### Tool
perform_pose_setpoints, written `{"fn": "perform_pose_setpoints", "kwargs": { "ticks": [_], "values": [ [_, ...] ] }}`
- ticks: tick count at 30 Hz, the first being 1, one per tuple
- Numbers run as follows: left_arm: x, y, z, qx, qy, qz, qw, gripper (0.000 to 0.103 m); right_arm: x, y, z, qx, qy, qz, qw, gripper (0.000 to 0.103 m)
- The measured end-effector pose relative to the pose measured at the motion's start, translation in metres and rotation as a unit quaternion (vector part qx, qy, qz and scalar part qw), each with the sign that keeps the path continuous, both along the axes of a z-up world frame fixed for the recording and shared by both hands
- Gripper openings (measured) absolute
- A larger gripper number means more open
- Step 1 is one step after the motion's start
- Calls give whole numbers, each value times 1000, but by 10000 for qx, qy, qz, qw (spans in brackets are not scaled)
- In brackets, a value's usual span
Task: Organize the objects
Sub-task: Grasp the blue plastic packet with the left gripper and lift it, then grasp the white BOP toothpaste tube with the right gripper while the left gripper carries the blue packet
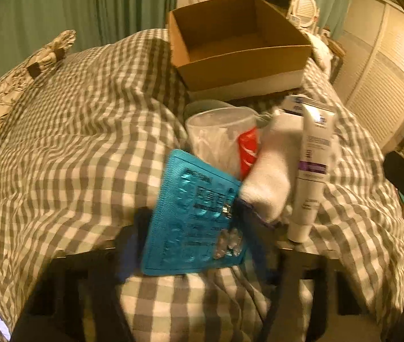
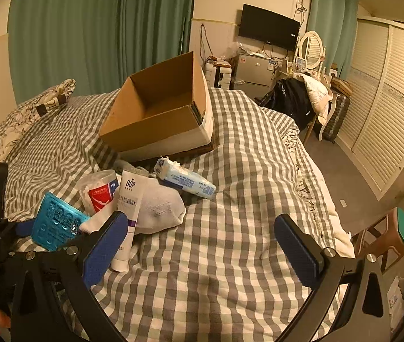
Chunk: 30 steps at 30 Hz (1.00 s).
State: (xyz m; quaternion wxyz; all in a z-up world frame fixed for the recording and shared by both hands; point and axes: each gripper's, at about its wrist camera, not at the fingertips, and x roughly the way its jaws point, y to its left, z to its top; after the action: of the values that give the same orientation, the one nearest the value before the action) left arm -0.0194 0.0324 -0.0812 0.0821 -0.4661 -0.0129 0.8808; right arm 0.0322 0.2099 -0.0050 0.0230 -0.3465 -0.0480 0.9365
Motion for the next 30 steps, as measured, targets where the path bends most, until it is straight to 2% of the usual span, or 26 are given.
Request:
{"fn": "perform_pose_setpoints", "kwargs": {
  "ticks": [1,4,6,7,13,18,21,24,26,27,28,29,30],
  "values": [
    [2,0,2,65,0,-69,10000,49,0,-1,0,12,-5,2,10000,103],
    [11,0,10,229,113,-251,9994,33,1,-4,0,70,-13,20,10000,103],
    [17,0,18,345,206,-328,9987,13,3,-6,1,107,-15,42,9999,103],
    [19,-2,21,333,266,-317,9986,7,3,-8,1,136,-23,56,9999,103],
    [34,-20,48,434,613,-30,9972,7,1,-19,-5,133,-164,210,9996,103],
    [30,-41,65,278,876,231,9955,7,-13,-34,-18,34,-431,354,9984,101],
    [26,-51,66,235,914,363,9949,7,-26,-46,-33,15,-792,469,9958,90],
    [21,-57,61,201,854,422,9953,7,-39,-57,-54,30,-1155,598,9915,74],
    [20,-59,60,178,831,432,9954,7,-44,-61,-64,84,-1310,654,9892,59],
    [20,-59,60,164,839,433,9954,7,-46,-62,-67,72,-1364,682,9883,57],
    [22,-58,61,153,856,432,9953,7,-46,-62,-68,35,-1371,711,9880,51],
    [22,-57,62,150,876,434,9951,7,-45,-63,-68,16,-1340,733,9883,41],
    [23,-57,64,159,902,434,9948,7,-42,-64,-66,12,-1304,768,9885,35]
  ]
}}
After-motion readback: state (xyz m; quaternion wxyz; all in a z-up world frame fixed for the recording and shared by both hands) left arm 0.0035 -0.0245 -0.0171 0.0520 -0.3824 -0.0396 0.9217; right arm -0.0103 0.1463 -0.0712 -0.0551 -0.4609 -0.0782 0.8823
